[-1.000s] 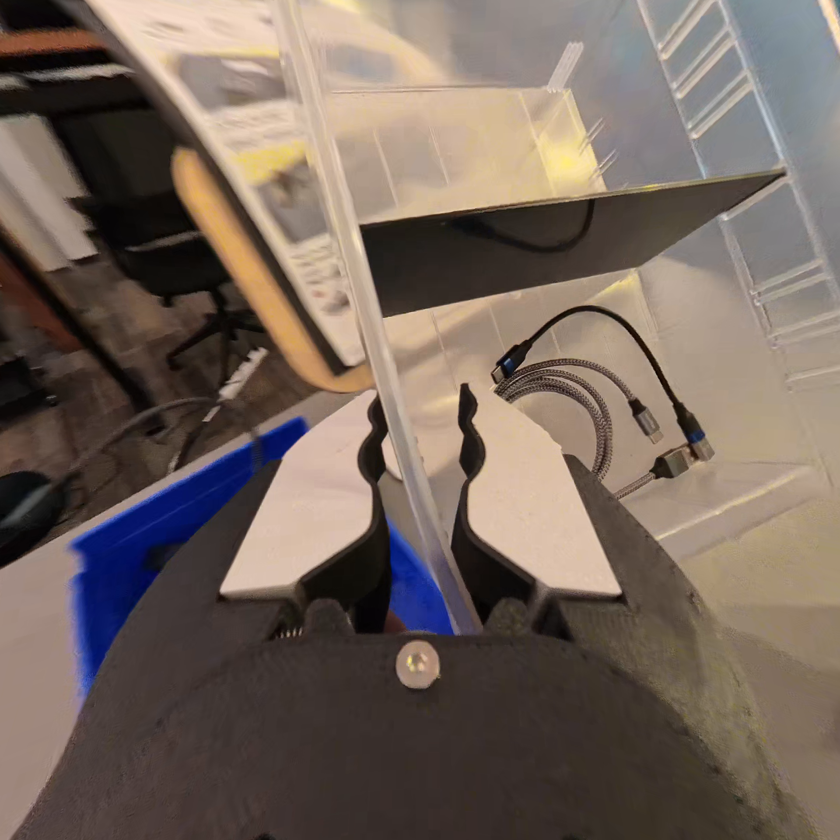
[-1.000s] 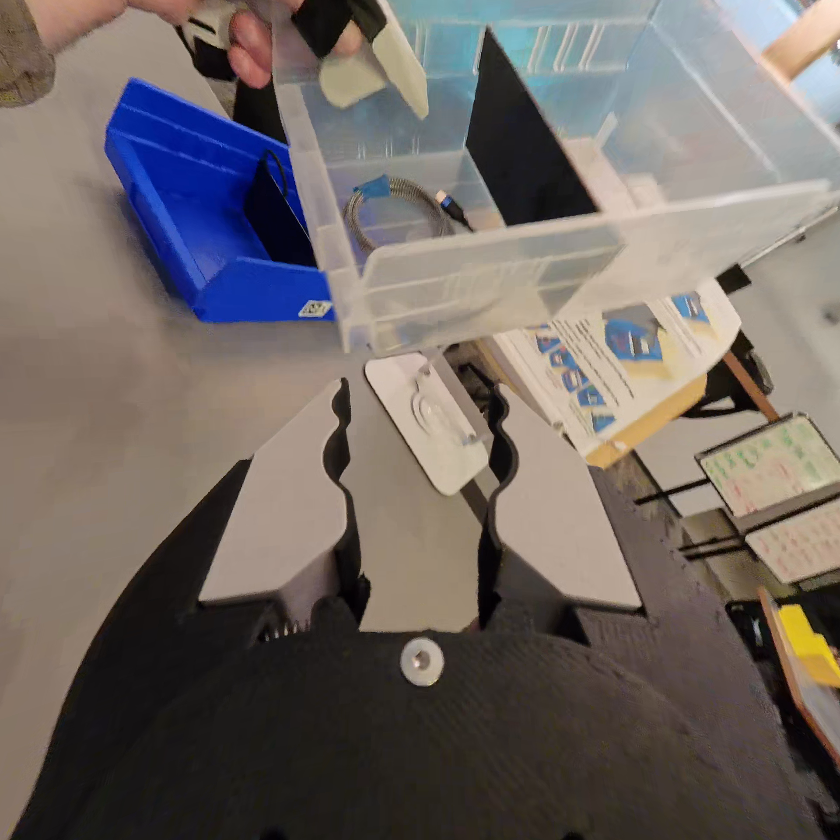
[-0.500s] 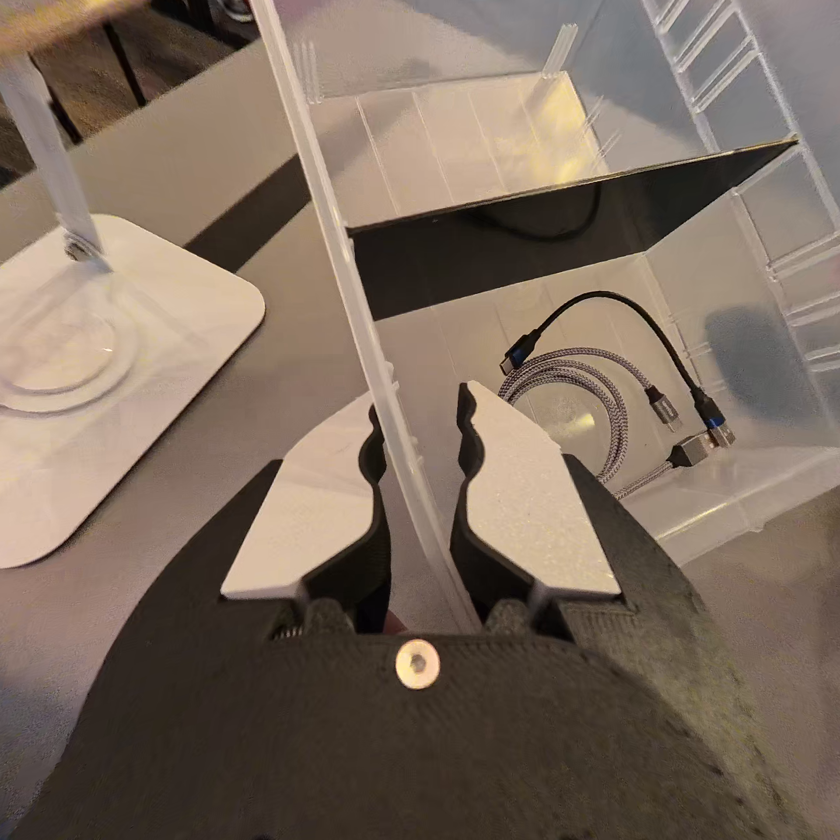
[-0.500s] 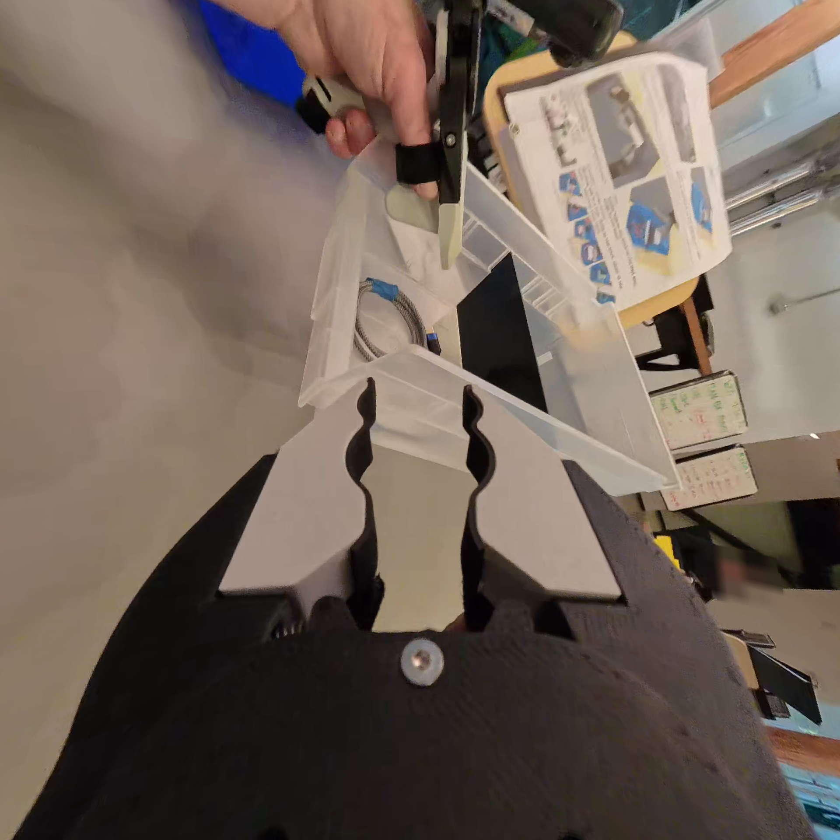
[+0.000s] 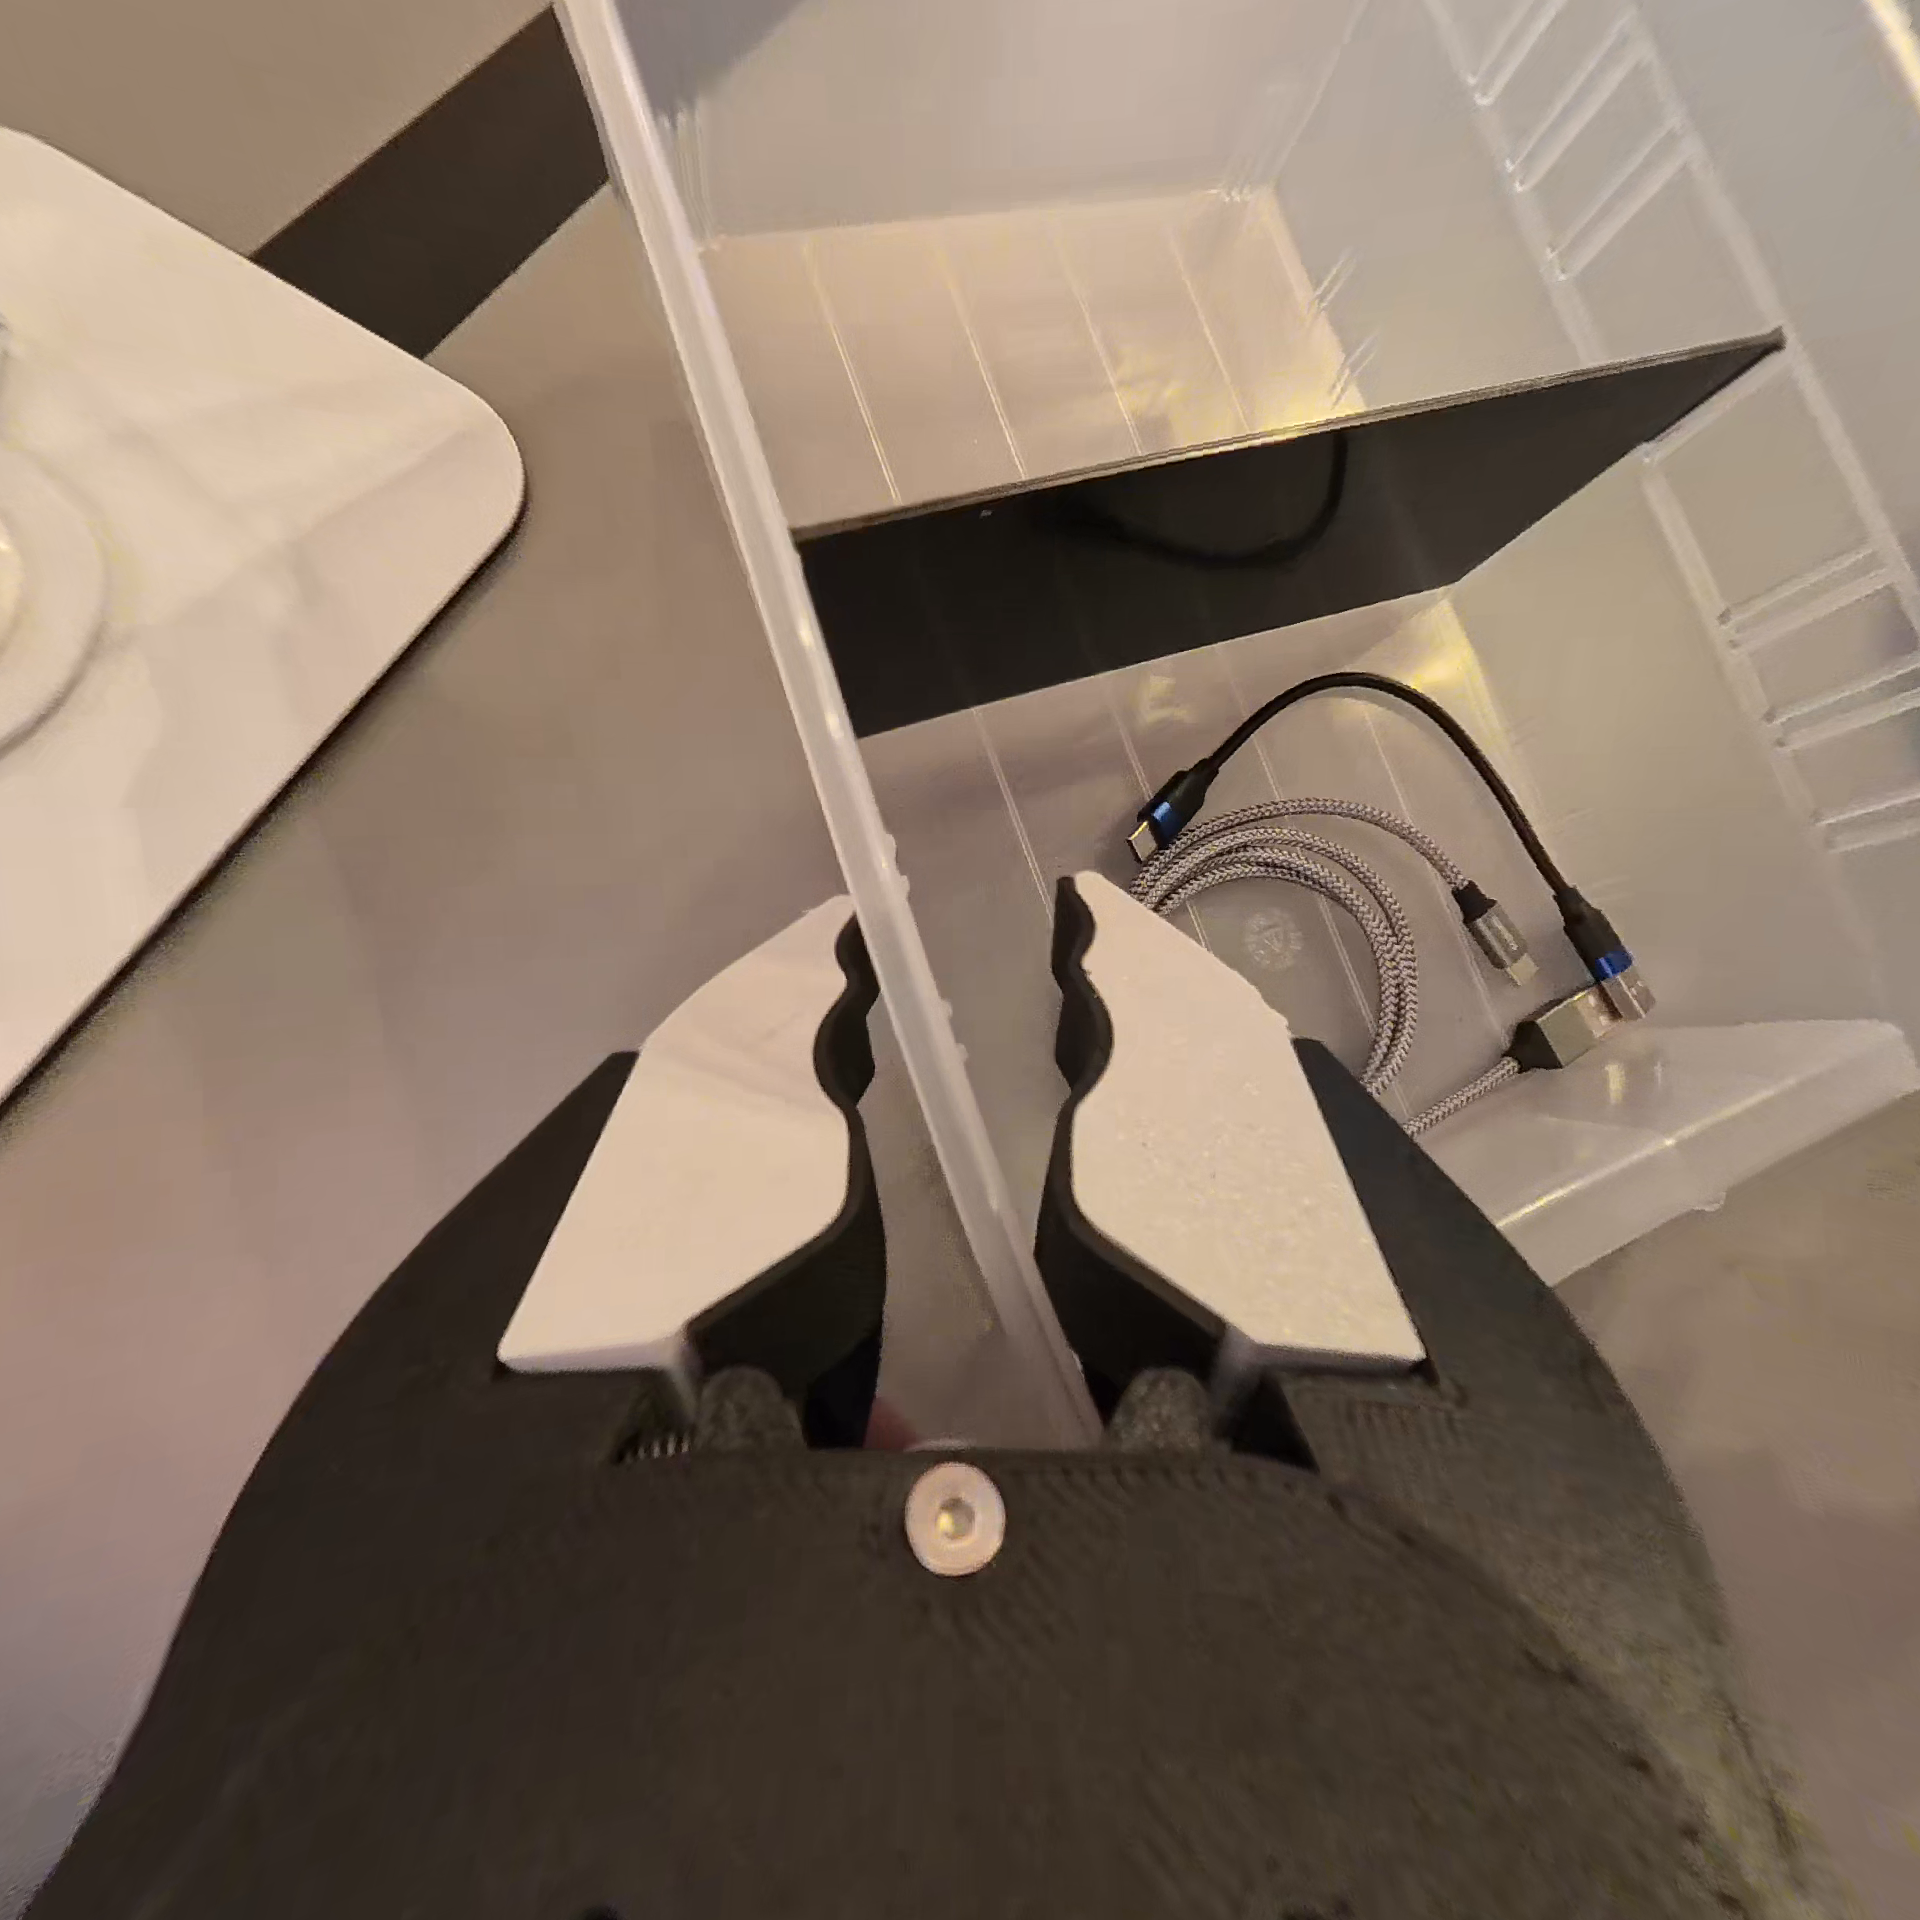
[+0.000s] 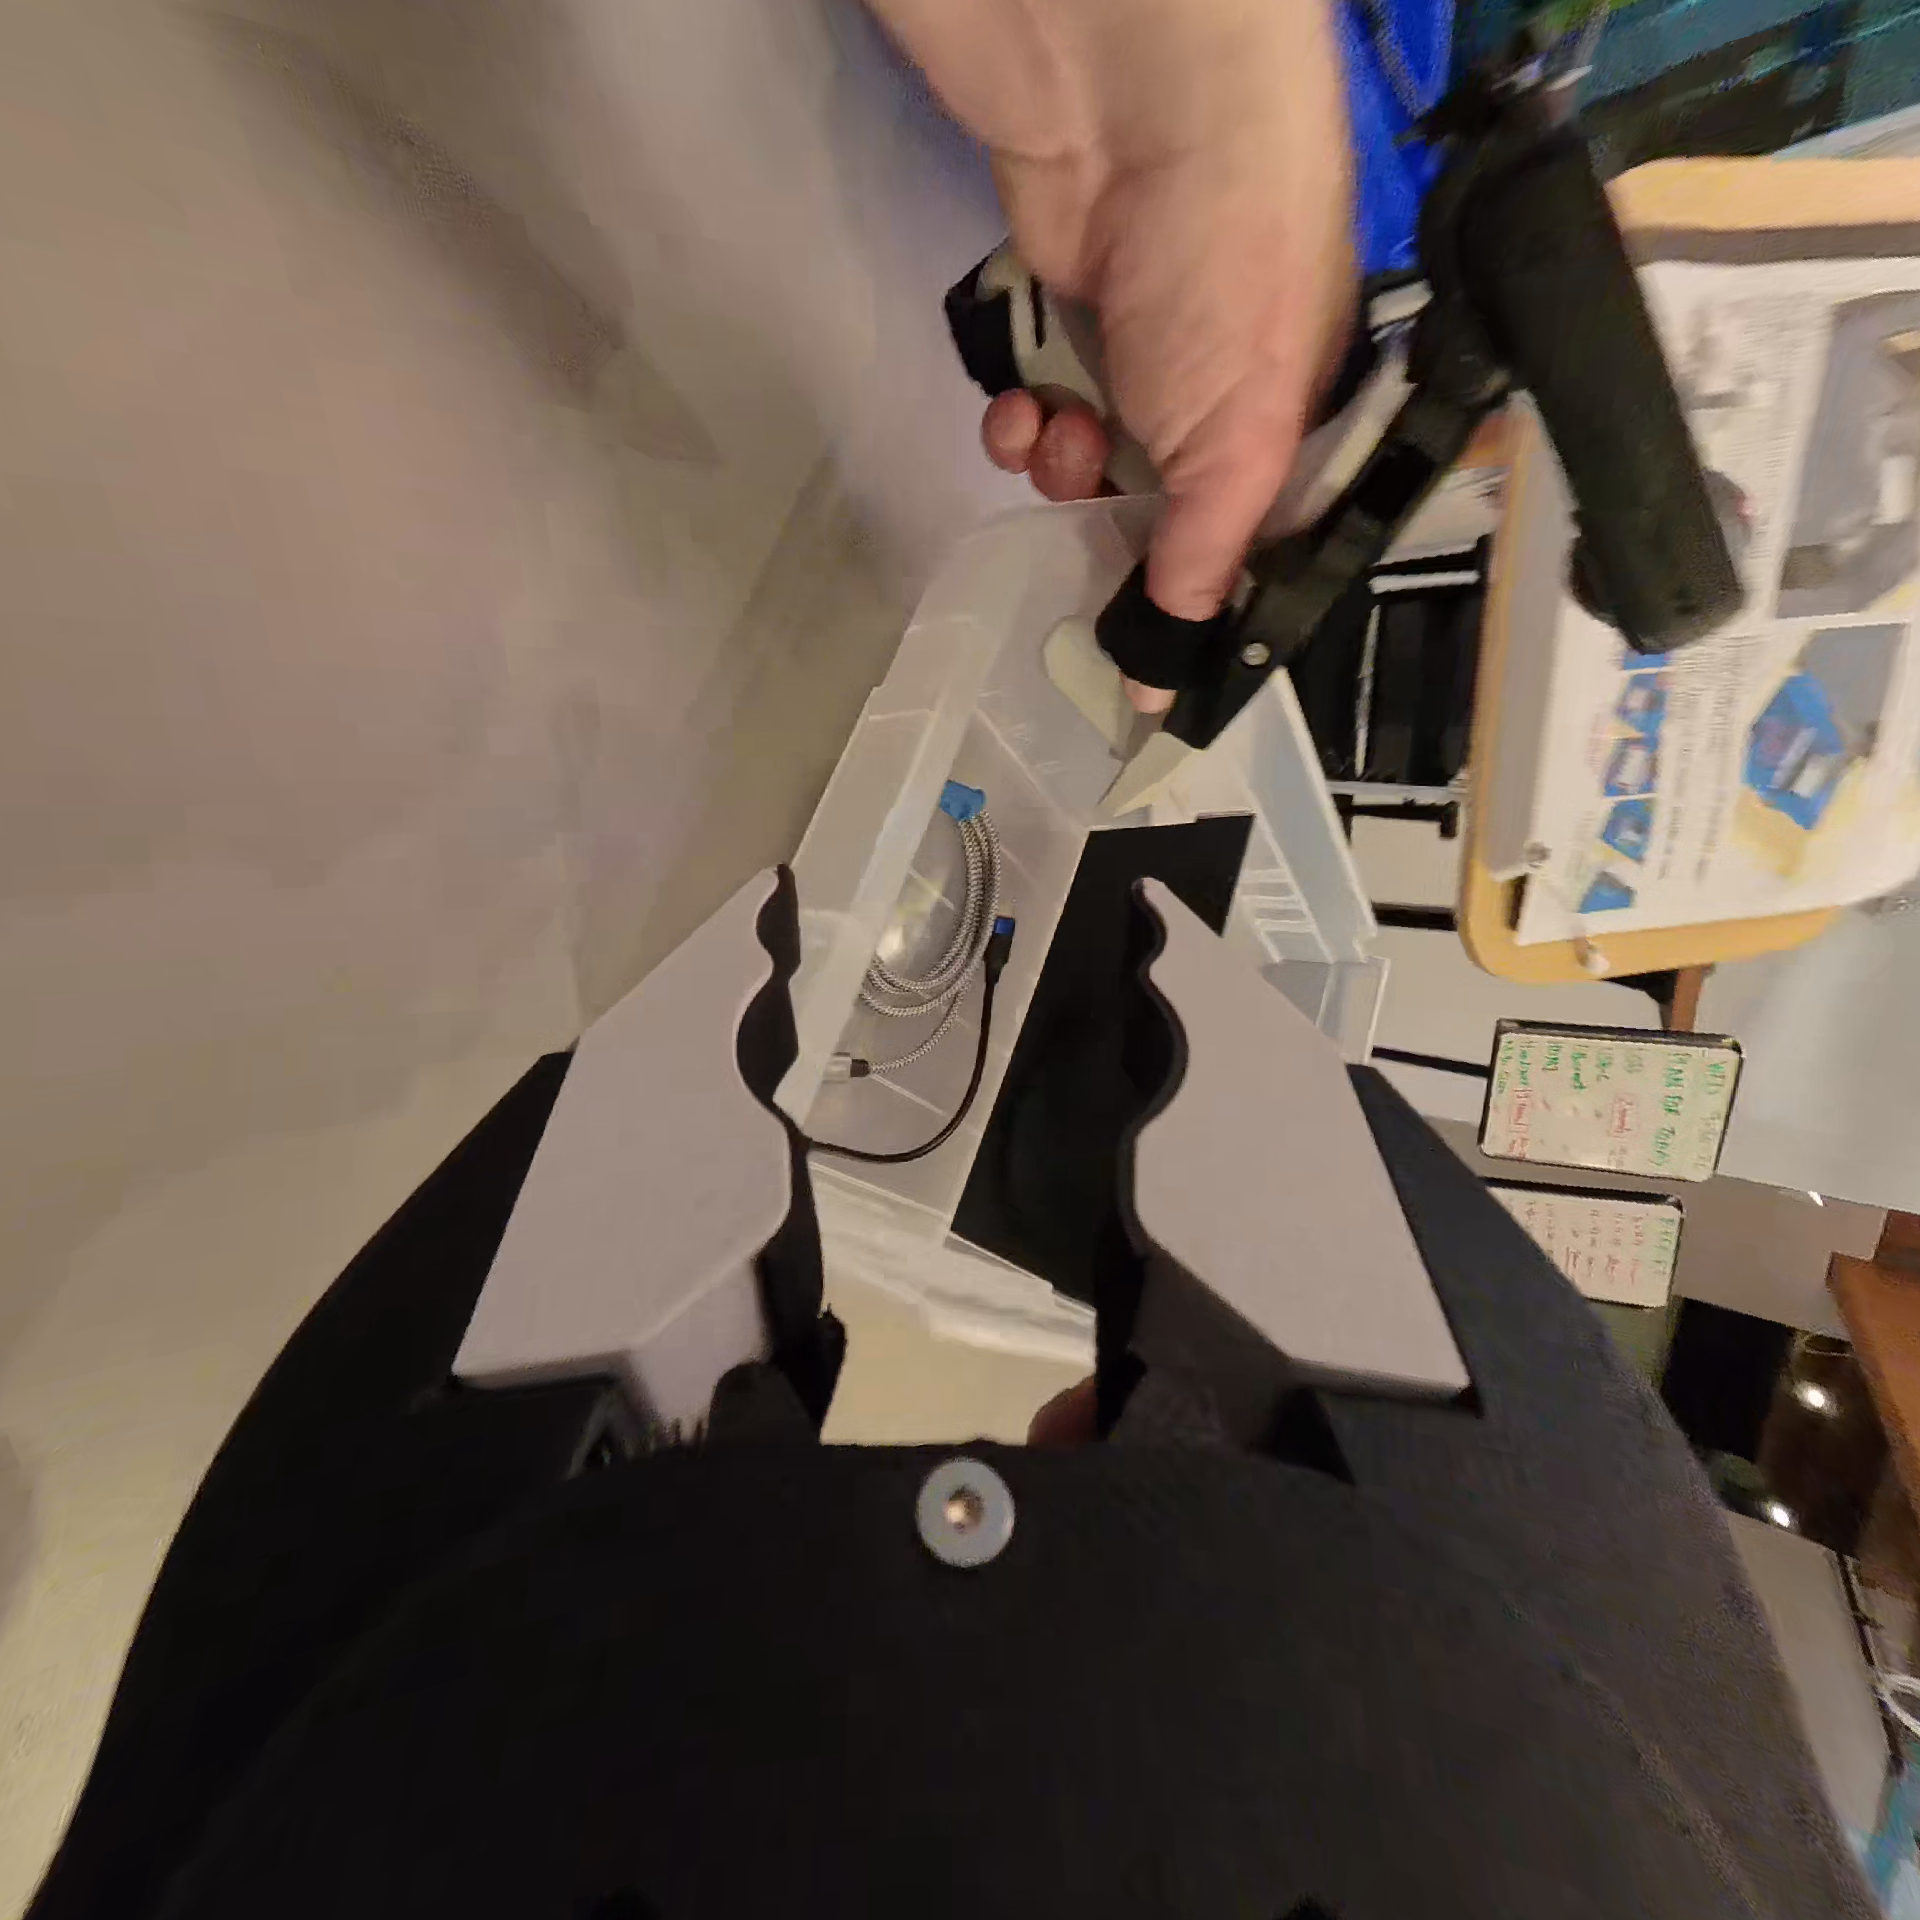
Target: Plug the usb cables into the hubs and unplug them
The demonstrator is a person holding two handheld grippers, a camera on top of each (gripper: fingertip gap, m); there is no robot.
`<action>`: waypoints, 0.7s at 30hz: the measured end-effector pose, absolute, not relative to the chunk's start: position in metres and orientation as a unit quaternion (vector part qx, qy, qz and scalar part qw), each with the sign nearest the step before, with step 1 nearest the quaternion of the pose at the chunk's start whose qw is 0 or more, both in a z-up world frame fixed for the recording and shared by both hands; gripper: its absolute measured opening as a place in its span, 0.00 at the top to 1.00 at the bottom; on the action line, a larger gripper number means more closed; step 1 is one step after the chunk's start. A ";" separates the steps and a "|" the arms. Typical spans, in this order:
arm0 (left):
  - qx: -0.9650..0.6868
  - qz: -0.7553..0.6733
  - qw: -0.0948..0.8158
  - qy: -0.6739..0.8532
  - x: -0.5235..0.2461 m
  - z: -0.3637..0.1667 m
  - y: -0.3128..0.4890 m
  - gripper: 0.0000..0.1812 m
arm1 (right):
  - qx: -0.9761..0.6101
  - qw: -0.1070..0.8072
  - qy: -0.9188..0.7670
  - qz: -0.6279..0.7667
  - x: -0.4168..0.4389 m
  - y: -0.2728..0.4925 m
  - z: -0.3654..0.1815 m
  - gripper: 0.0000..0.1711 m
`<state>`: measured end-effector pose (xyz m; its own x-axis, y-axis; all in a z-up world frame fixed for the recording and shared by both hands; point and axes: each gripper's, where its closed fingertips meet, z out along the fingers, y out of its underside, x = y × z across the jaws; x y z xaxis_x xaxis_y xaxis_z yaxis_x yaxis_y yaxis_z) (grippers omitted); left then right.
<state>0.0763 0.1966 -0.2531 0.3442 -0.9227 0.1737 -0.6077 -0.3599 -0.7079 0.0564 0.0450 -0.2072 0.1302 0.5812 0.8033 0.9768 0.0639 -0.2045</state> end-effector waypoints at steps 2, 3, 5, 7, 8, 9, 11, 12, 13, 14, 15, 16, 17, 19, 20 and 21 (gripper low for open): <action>-0.779 -0.297 0.263 0.485 0.077 -0.255 0.196 0.81 | -0.646 0.359 -0.616 -0.274 0.063 0.059 -0.225 0.64; -0.780 -0.299 0.262 0.483 0.078 -0.255 0.196 0.80 | -0.652 0.337 -0.618 -0.283 0.068 0.064 -0.235 0.64; -0.785 -0.313 0.258 0.468 0.080 -0.255 0.195 0.79 | -0.658 0.305 -0.620 -0.300 0.077 0.073 -0.248 0.61; -0.789 -0.319 0.258 0.457 0.080 -0.255 0.197 0.78 | -0.661 0.298 -0.617 -0.305 0.081 0.077 -0.251 0.60; -0.788 -0.325 0.257 0.454 0.081 -0.255 0.197 0.76 | -0.671 0.285 -0.616 -0.298 0.084 0.075 -0.253 0.63; -0.786 -0.339 0.254 0.450 0.083 -0.254 0.194 0.74 | -0.677 0.264 -0.621 -0.292 0.087 0.072 -0.258 0.68; -0.779 -0.352 0.250 0.455 0.087 -0.251 0.189 0.69 | -0.674 0.225 -0.635 -0.302 0.098 0.068 -0.268 0.79; -0.774 -0.355 0.254 0.459 0.089 -0.249 0.187 0.67 | -0.676 0.213 -0.633 -0.311 0.106 0.070 -0.270 0.78; -0.769 -0.362 0.254 0.462 0.091 -0.246 0.185 0.65 | -0.679 0.210 -0.631 -0.311 0.112 0.071 -0.271 0.78; -0.764 -0.368 0.250 0.467 0.091 -0.244 0.182 0.63 | -0.685 0.209 -0.629 -0.304 0.117 0.072 -0.271 0.79; -0.760 -0.370 0.247 0.473 0.092 -0.242 0.179 0.61 | -0.693 0.207 -0.624 -0.294 0.122 0.072 -0.272 0.79; -0.756 -0.374 0.247 0.477 0.093 -0.240 0.176 0.59 | -0.700 0.205 -0.621 -0.289 0.128 0.074 -0.272 0.80; -0.752 -0.377 0.252 0.479 0.093 -0.235 0.175 0.57 | -0.704 0.200 -0.617 -0.289 0.136 0.075 -0.273 0.80; -0.740 -0.395 0.266 0.475 0.094 -0.219 0.174 0.57 | -0.706 0.187 -0.614 -0.301 0.155 0.079 -0.273 0.81; -0.734 -0.403 0.271 0.475 0.093 -0.210 0.174 0.57 | -0.708 0.182 -0.611 -0.302 0.163 0.080 -0.273 0.81; -0.728 -0.406 0.278 0.478 0.091 -0.202 0.173 0.57 | -0.713 0.179 -0.608 -0.299 0.171 0.081 -0.273 0.82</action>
<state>0.0910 0.1730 -0.2019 0.2130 -0.9211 0.3258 -0.4699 -0.3890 -0.7924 0.1709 0.0813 -0.2731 0.0819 0.7608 0.6438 0.9746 -0.1962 0.1079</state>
